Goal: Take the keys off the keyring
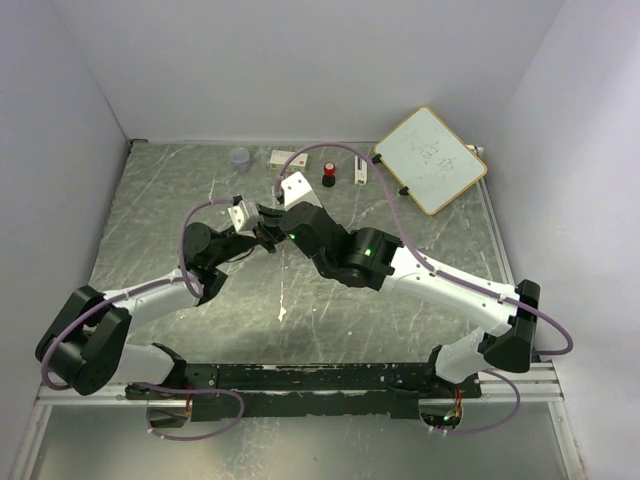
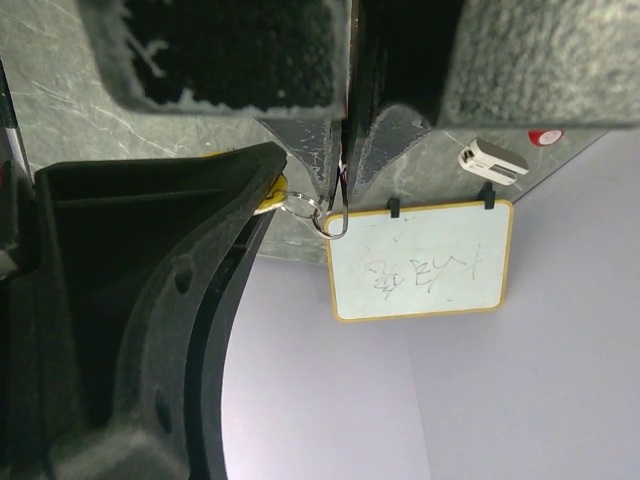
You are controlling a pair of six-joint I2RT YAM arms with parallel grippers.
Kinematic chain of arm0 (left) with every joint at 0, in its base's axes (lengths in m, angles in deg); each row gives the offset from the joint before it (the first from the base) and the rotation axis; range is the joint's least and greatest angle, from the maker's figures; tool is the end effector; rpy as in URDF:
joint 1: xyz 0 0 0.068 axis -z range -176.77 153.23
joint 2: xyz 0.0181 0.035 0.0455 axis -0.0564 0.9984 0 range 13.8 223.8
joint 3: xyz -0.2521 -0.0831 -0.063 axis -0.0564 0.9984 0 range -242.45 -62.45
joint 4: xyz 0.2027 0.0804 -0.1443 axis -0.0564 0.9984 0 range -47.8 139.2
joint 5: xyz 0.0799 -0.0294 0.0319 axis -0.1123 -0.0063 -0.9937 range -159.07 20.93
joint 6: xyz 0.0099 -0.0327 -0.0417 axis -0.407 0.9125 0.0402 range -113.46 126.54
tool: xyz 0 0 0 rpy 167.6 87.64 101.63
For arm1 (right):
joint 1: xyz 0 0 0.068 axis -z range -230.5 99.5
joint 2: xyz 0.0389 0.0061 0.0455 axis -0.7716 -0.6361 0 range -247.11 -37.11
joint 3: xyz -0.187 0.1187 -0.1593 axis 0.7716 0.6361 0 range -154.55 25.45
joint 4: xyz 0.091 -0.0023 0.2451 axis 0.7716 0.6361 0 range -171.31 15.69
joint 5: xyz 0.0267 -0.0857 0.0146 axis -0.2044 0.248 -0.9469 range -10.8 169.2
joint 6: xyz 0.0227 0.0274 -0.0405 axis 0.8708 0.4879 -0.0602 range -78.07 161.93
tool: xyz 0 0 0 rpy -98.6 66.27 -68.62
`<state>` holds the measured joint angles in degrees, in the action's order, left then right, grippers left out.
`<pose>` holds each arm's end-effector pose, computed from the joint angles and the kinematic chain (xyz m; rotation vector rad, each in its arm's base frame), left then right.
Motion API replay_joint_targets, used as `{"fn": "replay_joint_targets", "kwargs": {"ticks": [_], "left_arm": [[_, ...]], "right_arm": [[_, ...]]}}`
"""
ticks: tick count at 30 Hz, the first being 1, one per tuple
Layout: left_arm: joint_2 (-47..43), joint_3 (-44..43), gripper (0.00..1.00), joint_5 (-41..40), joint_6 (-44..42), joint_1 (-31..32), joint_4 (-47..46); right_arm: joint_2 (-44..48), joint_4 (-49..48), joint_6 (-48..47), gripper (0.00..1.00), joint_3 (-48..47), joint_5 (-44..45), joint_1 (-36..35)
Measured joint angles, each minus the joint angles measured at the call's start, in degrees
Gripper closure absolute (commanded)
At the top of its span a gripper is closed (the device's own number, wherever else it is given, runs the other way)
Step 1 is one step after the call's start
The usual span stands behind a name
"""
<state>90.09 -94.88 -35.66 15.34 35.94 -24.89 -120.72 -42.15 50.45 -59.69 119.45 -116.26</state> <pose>0.2175 -0.1628 0.2843 0.7687 1.0413 -0.9638 0.1500 0.2770 0.3807 -0.6490 1.9504 0.0097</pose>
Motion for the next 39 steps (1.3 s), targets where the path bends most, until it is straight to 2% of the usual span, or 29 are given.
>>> {"fn": "replay_joint_targets", "kwargs": {"ticks": [15, 24, 30, 39], "left_arm": [[-3.3, 1.84, 0.93, -3.78, -1.6, -0.26, 3.76], [-8.22, 4.02, 0.93, -7.48, -2.84, 0.17, 7.76], [-8.59, 4.39, 0.93, -8.57, -1.4, 0.22, 6.62], [-10.21, 4.33, 0.93, -13.9, -0.85, -0.81, -0.59]], "right_arm": [[-3.34, -3.32, -1.44, 1.0, 0.48, -1.44, 0.46], [0.15, -8.79, 0.2, 1.0, 5.57, -4.11, 1.33], [4.13, -17.11, 0.46, 1.0, 12.24, -7.93, 2.78], [2.6, -16.59, -0.37, 1.0, 15.45, -9.75, 4.11]]}}
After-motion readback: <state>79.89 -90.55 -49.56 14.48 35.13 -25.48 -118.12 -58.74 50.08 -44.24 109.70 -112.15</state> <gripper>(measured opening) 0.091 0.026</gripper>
